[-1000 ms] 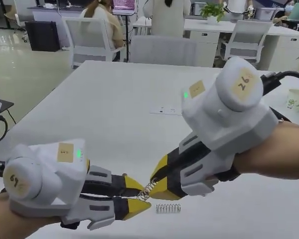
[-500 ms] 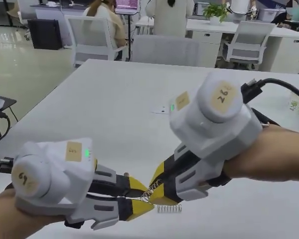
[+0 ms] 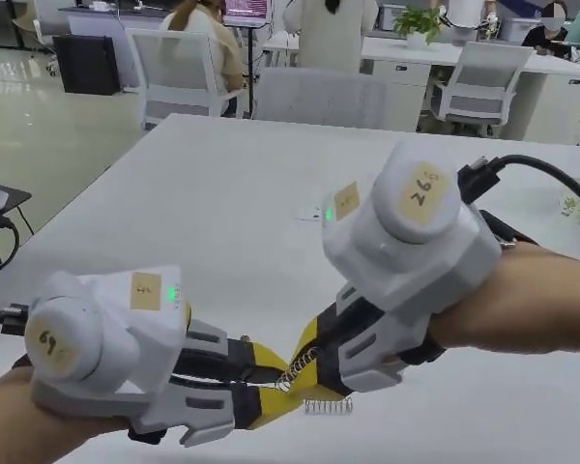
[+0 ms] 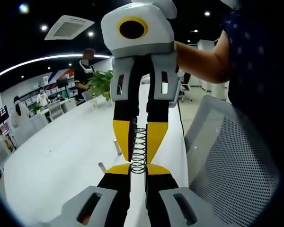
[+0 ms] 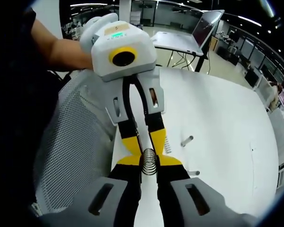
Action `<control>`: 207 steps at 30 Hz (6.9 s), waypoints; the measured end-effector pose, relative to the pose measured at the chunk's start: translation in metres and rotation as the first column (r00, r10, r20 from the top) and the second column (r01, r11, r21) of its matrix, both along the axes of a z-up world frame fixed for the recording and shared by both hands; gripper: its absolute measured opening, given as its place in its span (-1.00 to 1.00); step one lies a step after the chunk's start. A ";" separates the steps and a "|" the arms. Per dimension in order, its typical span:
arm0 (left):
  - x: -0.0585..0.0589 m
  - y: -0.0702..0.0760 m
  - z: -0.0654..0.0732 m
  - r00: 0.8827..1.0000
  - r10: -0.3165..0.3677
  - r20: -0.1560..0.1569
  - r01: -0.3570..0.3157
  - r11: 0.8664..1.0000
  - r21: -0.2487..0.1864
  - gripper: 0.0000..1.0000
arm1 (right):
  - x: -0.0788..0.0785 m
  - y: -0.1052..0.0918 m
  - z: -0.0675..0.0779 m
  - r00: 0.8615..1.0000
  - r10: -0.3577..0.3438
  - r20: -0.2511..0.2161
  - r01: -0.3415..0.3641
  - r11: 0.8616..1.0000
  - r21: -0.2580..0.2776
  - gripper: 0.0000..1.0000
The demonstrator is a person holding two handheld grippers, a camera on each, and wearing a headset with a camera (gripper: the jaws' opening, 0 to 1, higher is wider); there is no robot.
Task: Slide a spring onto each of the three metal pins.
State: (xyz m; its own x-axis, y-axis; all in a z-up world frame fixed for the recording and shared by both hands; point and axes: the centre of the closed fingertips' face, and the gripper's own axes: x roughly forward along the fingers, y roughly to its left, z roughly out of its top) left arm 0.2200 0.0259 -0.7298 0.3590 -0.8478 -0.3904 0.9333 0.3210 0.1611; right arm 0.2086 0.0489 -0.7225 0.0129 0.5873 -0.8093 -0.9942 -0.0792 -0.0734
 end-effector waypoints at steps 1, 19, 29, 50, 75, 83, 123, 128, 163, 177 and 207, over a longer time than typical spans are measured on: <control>0.001 0.000 0.000 1.000 0.002 0.004 -0.002 1.000 -0.003 -0.94 | 0.001 0.000 0.000 1.000 0.000 0.002 0.000 1.000 -0.002 -0.83; 0.010 0.033 -0.007 0.994 0.091 -0.063 -0.092 0.996 -0.020 -0.57 | 0.016 -0.016 0.002 0.999 -0.050 -0.001 0.050 0.999 -0.012 -0.83; 0.011 0.056 -0.015 0.982 0.168 -0.090 -0.171 0.985 -0.030 -0.38 | 0.028 -0.032 0.002 0.995 -0.098 -0.001 0.098 0.995 -0.020 -0.83; 0.012 0.083 -0.040 0.947 0.288 -0.144 -0.298 0.954 -0.048 0.09 | 0.067 -0.086 0.003 0.976 -0.220 0.008 0.220 0.971 -0.089 -0.82; 0.009 0.082 -0.049 0.942 0.293 -0.161 -0.303 0.952 -0.037 0.32 | 0.113 -0.125 -0.040 0.967 -0.253 0.039 0.252 0.912 -0.322 -0.82; 0.008 0.078 -0.049 0.943 0.292 -0.161 -0.301 0.953 -0.032 0.36 | 0.120 -0.124 -0.052 0.970 -0.242 0.031 0.237 0.904 -0.357 -0.82; 0.011 0.082 -0.050 0.940 0.297 -0.166 -0.307 0.951 -0.038 0.38 | 0.127 -0.123 -0.104 0.965 -0.264 -0.004 0.237 0.873 -0.427 -0.82; 0.010 0.082 -0.050 0.940 0.297 -0.165 -0.307 0.951 -0.036 0.37 | 0.129 -0.123 -0.115 0.964 -0.266 -0.004 0.238 0.870 -0.431 -0.82; 0.010 0.082 -0.049 0.941 0.295 -0.165 -0.304 0.952 -0.034 0.35 | 0.132 -0.120 -0.121 0.964 -0.265 0.012 0.248 0.886 -0.392 -0.55; 0.009 0.080 -0.049 0.944 0.289 -0.162 -0.297 0.954 -0.032 0.35 | 0.129 -0.101 -0.099 0.973 -0.225 0.049 0.229 0.916 -0.330 -0.47; 0.005 0.081 -0.042 0.946 0.293 -0.143 -0.300 0.954 -0.030 0.34 | 0.079 -0.057 -0.109 0.996 -0.086 -0.004 0.080 0.938 -0.337 -0.54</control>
State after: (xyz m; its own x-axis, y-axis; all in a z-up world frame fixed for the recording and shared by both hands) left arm 0.2255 0.1065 -0.7722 0.5437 -0.7313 -0.4119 0.8068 0.5907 0.0164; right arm 0.2878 -0.0077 -0.8314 0.0330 0.2783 -0.9599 -0.9992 -0.0132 -0.0382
